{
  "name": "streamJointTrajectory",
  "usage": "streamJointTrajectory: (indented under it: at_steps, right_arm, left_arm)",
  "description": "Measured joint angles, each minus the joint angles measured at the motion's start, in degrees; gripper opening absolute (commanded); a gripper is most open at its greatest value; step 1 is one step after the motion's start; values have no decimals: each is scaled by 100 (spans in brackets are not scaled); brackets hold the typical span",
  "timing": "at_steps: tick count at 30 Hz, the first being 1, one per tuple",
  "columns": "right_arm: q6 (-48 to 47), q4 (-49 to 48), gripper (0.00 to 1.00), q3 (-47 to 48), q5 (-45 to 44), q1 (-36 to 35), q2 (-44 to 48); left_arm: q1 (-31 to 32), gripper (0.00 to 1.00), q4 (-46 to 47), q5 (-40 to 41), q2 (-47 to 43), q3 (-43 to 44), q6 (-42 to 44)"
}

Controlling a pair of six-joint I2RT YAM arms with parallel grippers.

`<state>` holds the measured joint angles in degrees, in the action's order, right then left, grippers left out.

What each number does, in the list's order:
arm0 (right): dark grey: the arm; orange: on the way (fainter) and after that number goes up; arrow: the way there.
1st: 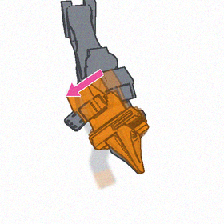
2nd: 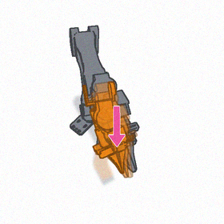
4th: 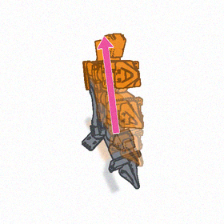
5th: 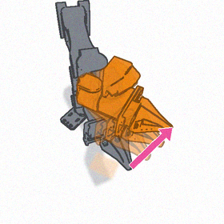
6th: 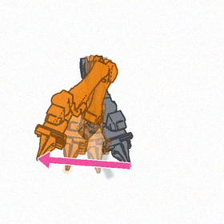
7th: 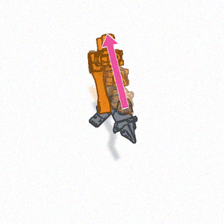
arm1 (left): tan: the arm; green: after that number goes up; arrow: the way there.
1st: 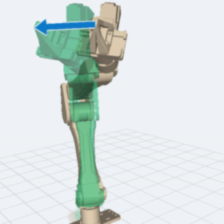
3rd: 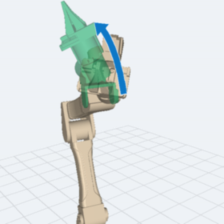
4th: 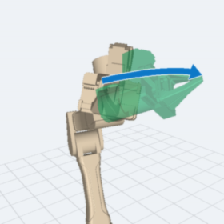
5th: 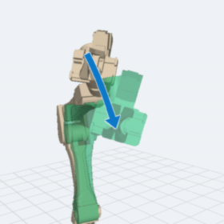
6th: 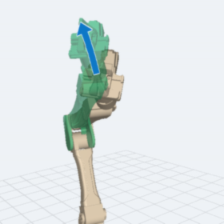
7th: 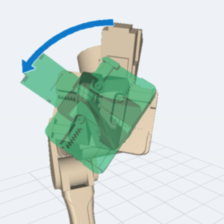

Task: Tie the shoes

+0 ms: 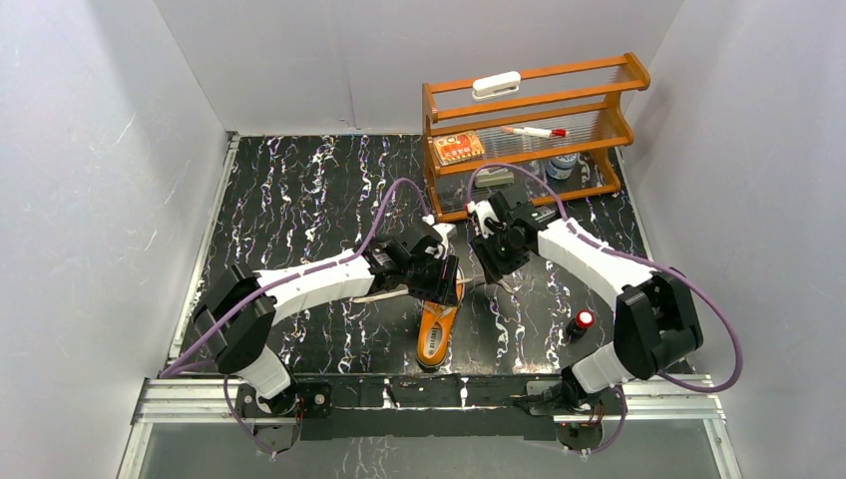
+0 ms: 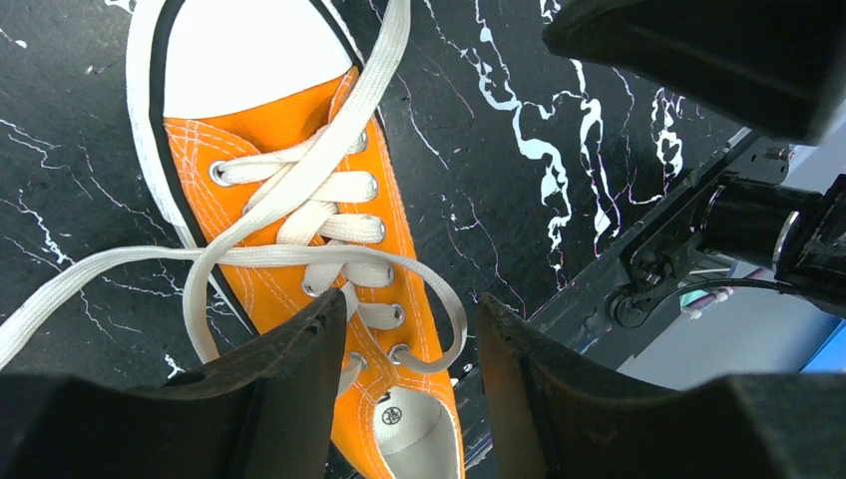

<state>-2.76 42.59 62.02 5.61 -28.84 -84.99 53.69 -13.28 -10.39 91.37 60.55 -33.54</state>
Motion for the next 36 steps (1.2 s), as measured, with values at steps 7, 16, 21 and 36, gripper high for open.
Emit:
streamJointTrajectory:
  at_steps: [7, 16, 21, 36]
  right_arm:
    - [-905, -586, 53, -236, -400, -127, -413]
    - [-1169, -1200, 31, -511, -699, -129, -1034]
    - [-1054, -1290, 0, -562, -643, -129, -1036]
    - [3482, -776, 0, -507, 444, -122, 535]
  left_arm:
    - [0, 45, -57, -81, 13, 31, 15]
    - [0, 53, -98, -319, 24, 59, 28]
    - [0, 54, -107, -350, 37, 81, 20]
    - [0, 62, -116, -223, 24, 107, -4]
